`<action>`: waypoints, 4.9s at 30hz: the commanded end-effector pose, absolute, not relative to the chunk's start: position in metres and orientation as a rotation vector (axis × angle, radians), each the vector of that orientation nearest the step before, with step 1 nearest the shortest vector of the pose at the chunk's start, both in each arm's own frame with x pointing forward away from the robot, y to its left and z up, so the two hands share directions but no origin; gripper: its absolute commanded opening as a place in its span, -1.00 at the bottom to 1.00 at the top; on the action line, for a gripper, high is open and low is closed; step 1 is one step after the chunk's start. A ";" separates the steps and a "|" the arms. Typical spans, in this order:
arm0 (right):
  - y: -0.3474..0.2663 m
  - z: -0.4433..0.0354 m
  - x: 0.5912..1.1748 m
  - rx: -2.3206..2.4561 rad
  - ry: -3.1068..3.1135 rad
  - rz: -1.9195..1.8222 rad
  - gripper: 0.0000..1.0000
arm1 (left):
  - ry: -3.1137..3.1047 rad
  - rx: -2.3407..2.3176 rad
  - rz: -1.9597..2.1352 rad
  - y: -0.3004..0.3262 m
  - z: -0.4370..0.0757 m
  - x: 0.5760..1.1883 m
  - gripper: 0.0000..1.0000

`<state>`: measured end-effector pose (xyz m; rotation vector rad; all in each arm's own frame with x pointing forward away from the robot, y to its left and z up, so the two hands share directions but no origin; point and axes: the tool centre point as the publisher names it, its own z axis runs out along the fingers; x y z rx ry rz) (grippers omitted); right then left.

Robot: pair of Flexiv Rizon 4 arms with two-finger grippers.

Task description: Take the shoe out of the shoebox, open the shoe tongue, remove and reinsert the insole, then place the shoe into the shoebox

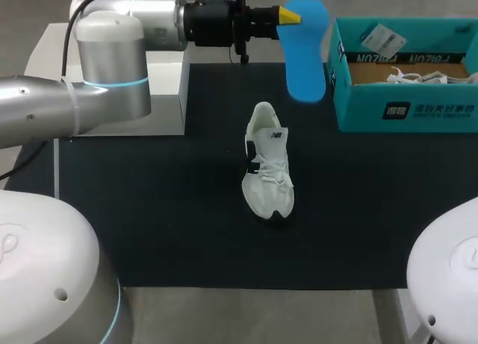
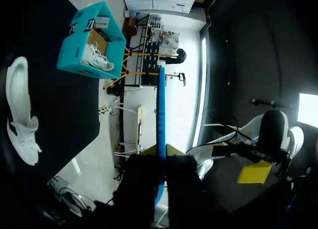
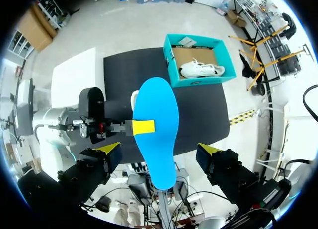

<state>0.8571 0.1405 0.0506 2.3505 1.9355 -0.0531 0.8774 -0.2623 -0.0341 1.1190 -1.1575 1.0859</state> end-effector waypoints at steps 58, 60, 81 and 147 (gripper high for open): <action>0.140 0.049 0.855 2.352 1.952 -0.054 1.00 | -1.163 1.145 1.122 -0.259 -0.036 0.879 -1.00; 0.140 0.049 0.855 2.352 1.952 -0.054 1.00 | -1.163 1.145 1.122 -0.259 -0.036 0.879 -1.00; 0.081 0.033 0.849 2.268 2.294 1.713 1.00 | -1.163 1.145 1.122 -0.259 -0.036 0.879 -1.00; 0.034 -0.026 0.840 2.166 2.158 2.647 1.00 | -1.163 1.145 1.122 -0.259 -0.036 0.879 -1.00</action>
